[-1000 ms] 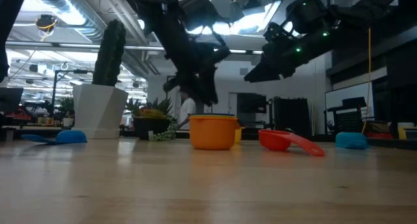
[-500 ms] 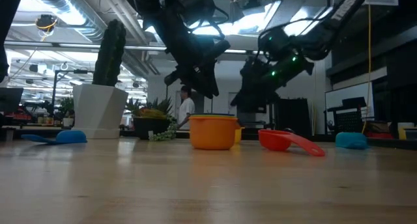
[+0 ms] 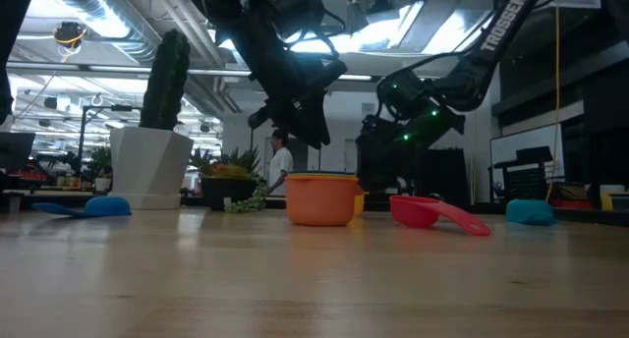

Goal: Nest measuring cups in basket
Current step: Stack the yellow measuring cup on top of the dark blue measuring cup

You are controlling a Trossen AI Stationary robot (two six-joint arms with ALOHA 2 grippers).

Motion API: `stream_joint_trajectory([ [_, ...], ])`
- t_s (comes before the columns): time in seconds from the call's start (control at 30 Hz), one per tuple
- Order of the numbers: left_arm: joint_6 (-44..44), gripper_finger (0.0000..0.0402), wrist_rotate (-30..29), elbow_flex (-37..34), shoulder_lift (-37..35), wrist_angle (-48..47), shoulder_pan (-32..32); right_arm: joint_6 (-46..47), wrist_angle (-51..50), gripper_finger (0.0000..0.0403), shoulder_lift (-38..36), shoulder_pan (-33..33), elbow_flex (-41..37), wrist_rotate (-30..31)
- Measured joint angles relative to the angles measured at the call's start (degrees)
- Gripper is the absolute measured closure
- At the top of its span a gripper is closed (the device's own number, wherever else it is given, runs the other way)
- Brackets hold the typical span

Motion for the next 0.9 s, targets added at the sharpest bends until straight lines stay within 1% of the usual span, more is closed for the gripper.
stream_joint_trajectory([
  [0.1,0.0,0.0324,0.02,0.0,0.0,0.0,0.0,0.18,-0.33,0.0178,1.11,0.0,-0.01,-0.26],
  [0.23,-0.02,0.0324,0.04,0.0,0.0,0.0,0.0,2.78,-0.59,0.0179,2.08,0.0,-0.01,-1.42],
  [0.3,-0.02,0.0324,0.08,0.0,0.0,0.0,0.0,2.99,-0.48,0.0188,2.09,0.0,-0.01,-1.51],
  [0.4,-0.02,0.0324,0.18,0.0,0.0,0.0,0.0,3.02,-0.49,0.0216,2.09,0.0,-0.01,-1.51],
  [0.6,-0.02,0.0324,0.2,0.0,0.0,0.0,0.0,3.02,-0.51,0.0299,2.09,0.0,-0.01,-1.51],
  [0.7,-0.02,0.0324,0.2,0.0,0.0,0.0,0.0,3.02,-0.6,0.0334,2.09,0.0,-0.01,-1.51],
  [0.8,-0.02,0.0324,0.2,0.0,0.0,0.0,0.0,2.99,-0.51,0.0358,1.98,0.0,0.02,-1.71],
  [0.9,-0.02,0.0324,0.2,0.0,-0.02,0.0,0.0,2.83,-0.71,0.0361,1.63,0.02,0.04,-1.76],
])
